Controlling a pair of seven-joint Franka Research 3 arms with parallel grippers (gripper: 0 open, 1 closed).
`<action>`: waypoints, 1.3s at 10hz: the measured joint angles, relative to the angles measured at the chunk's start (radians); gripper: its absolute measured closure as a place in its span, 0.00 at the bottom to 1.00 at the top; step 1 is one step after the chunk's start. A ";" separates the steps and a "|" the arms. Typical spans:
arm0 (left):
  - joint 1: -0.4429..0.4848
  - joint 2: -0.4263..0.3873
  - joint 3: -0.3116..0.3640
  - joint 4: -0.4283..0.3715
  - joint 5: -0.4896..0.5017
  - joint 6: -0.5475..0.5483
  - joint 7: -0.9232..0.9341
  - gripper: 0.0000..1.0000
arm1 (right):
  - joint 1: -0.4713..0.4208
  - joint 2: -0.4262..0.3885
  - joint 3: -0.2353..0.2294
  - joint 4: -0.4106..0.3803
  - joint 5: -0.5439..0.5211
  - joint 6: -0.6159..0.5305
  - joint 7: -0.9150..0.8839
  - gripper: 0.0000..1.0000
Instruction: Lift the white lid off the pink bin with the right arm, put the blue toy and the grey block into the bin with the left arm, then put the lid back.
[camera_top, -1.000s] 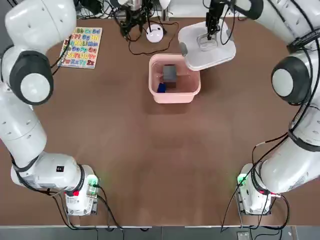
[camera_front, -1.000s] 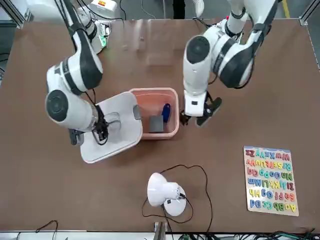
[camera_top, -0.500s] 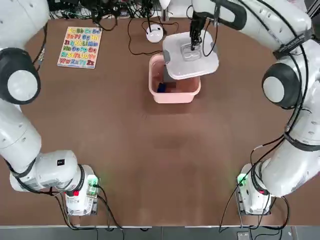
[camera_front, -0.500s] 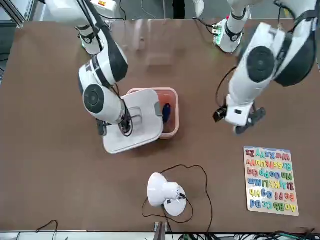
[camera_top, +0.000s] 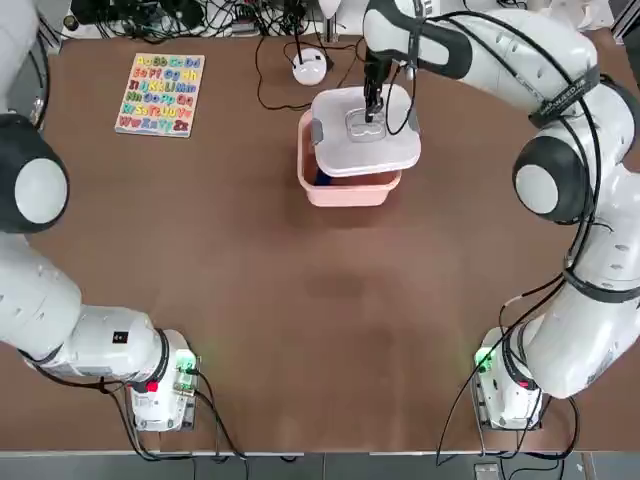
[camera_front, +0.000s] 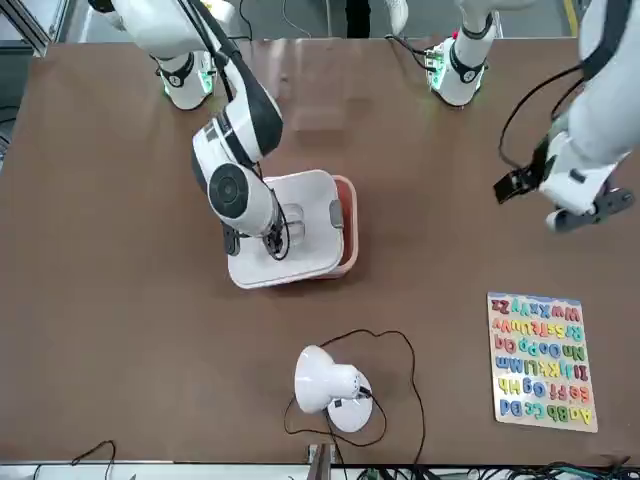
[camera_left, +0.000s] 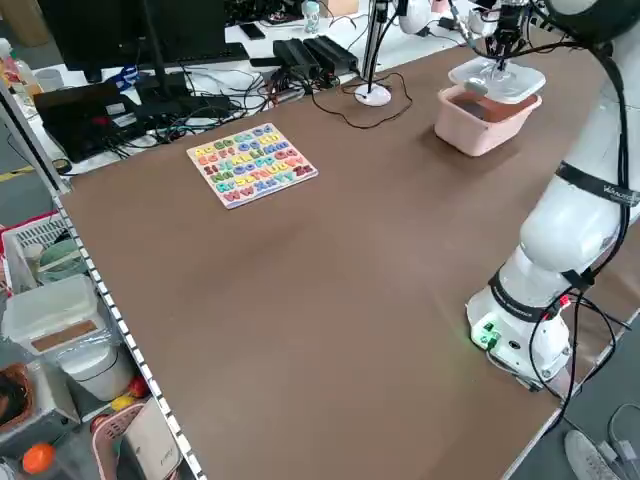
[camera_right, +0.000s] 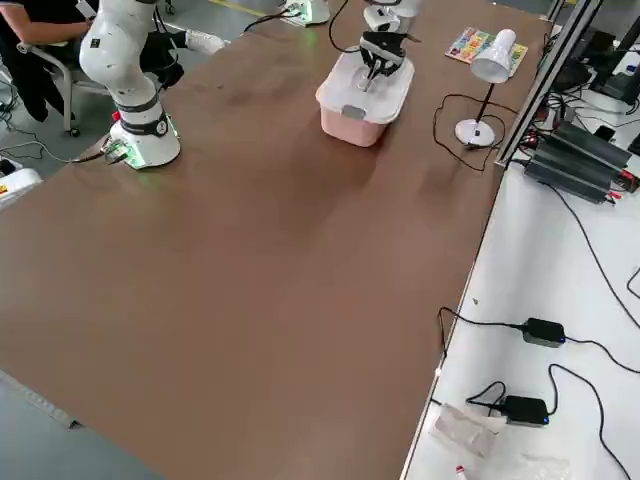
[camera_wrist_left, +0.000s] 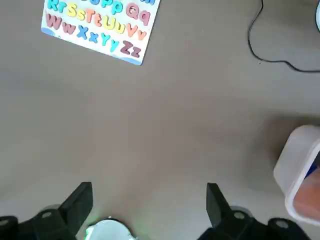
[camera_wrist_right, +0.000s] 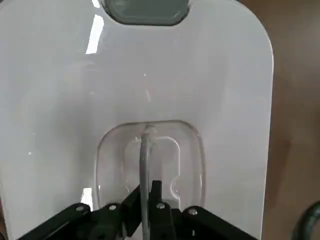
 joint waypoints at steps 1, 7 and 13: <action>0.009 -0.016 0.026 -0.011 -0.019 -0.001 0.064 0.00 | 0.013 0.004 0.000 -0.002 0.000 0.000 0.016 0.92; -0.045 -0.079 0.136 -0.016 -0.026 -0.001 0.312 0.00 | 0.064 0.059 -0.006 -0.017 -0.001 0.080 0.093 0.93; -0.087 -0.087 0.138 -0.096 -0.026 0.065 0.312 0.00 | 0.057 0.061 -0.011 -0.013 0.000 0.137 0.194 0.93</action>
